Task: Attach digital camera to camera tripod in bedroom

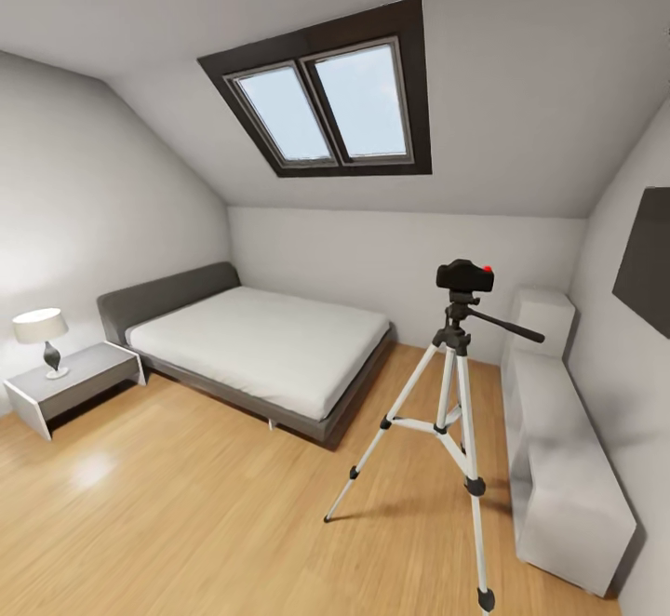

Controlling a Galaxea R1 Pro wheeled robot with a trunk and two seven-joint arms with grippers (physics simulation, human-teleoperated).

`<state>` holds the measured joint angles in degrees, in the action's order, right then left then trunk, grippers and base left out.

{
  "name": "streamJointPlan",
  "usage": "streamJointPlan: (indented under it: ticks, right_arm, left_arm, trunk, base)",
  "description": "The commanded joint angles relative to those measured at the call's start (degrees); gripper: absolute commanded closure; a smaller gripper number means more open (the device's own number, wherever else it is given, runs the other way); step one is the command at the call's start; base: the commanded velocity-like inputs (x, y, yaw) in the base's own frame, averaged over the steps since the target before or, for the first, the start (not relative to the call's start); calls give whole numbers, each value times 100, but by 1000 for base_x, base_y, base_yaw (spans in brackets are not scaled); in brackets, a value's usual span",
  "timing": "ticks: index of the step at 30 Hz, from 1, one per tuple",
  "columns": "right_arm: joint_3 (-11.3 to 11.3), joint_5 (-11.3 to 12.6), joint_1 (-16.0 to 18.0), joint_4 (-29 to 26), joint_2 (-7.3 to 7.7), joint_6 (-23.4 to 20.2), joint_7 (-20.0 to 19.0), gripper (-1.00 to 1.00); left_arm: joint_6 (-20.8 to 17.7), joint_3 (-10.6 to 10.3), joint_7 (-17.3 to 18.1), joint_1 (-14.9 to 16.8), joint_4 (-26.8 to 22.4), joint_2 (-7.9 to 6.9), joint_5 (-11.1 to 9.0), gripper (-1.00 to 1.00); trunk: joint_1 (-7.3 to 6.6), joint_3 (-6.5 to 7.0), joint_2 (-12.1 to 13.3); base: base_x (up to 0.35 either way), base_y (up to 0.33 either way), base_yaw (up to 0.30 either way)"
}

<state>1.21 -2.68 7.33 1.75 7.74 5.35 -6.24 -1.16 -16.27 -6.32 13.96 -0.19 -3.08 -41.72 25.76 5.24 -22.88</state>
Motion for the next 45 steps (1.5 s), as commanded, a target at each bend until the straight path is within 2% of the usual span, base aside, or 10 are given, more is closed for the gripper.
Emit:
streamJointPlan:
  ticks: [1, 45]
  right_arm:
    - [10, -26, 6, 19, 3, 36, -10, -100]
    - [67, -74, 6, 10, 17, 35, -10, -100]
  left_arm:
    - [-13, -49, -18, 1, -5, 0, -30, -100]
    - [-16, -47, -18, 1, -69, 0, -6, -100]
  trunk:
    - [2, 5, -4]
    - [2, 34, -4]
  base:
    - [0, 0, 0]
    - [0, 0, 0]
